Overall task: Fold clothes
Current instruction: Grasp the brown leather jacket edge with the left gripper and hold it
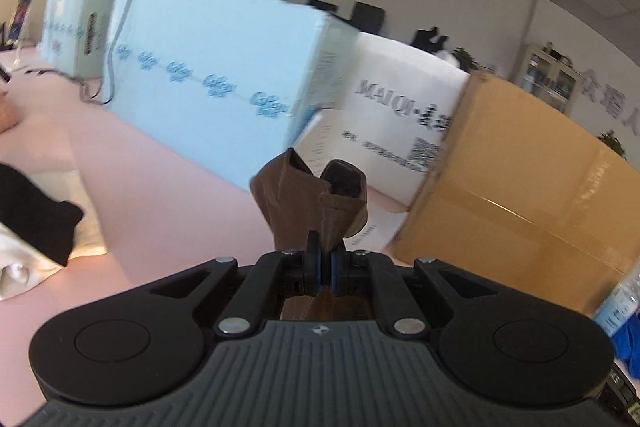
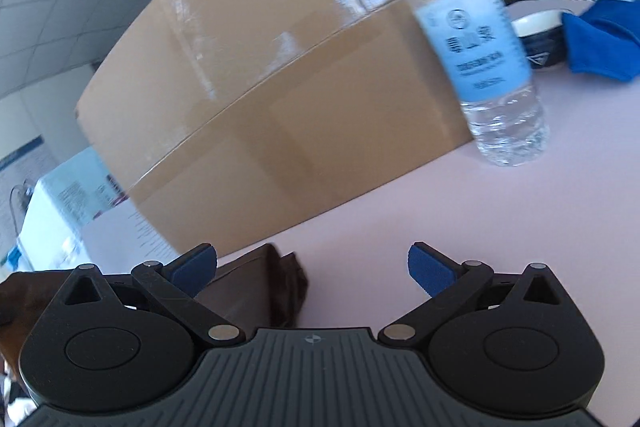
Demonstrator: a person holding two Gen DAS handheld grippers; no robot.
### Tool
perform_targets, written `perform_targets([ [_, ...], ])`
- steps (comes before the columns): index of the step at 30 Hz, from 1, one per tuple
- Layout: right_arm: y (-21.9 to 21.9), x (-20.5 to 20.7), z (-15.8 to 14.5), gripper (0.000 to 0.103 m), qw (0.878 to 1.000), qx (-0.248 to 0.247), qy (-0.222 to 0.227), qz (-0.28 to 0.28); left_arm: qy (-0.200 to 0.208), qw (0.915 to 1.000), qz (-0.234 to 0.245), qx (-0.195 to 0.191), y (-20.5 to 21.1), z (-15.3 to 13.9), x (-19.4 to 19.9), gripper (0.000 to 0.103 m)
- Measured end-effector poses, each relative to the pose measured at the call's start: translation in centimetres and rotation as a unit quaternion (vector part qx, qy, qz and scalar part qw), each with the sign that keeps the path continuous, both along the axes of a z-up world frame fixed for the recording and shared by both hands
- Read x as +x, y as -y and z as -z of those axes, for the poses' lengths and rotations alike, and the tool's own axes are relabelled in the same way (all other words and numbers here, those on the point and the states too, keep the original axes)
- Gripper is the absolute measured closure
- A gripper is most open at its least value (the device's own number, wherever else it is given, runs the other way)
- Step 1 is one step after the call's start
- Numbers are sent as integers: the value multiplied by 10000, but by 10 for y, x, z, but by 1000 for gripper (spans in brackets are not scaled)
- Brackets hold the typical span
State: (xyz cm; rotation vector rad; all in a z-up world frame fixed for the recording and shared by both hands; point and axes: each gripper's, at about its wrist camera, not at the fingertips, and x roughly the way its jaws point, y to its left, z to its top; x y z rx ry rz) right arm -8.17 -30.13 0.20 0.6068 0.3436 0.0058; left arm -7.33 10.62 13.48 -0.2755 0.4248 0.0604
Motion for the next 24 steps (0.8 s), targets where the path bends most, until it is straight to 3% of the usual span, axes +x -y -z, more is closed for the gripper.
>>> perform_targets([
  [5, 4, 2, 1, 0, 10000, 4, 63, -75, 49, 9915, 1101, 699, 91, 8, -2, 99],
  [9, 5, 8, 1, 0, 9994, 171, 47, -281, 136, 9690, 1891, 1584, 154, 36, -22, 99],
  [18, 5, 13, -2, 0, 9984, 263, 144, -487, 261, 9358, 2788, 2141, 195, 71, -74, 99],
  [20, 7, 12, -10, 0, 9968, 326, 296, -666, 184, 9371, 2801, 2074, 192, 79, -76, 99],
  [24, 10, 4, -27, 0, 9915, 450, 471, -1125, -9, 9574, 2745, 900, 156, 80, -62, 98],
])
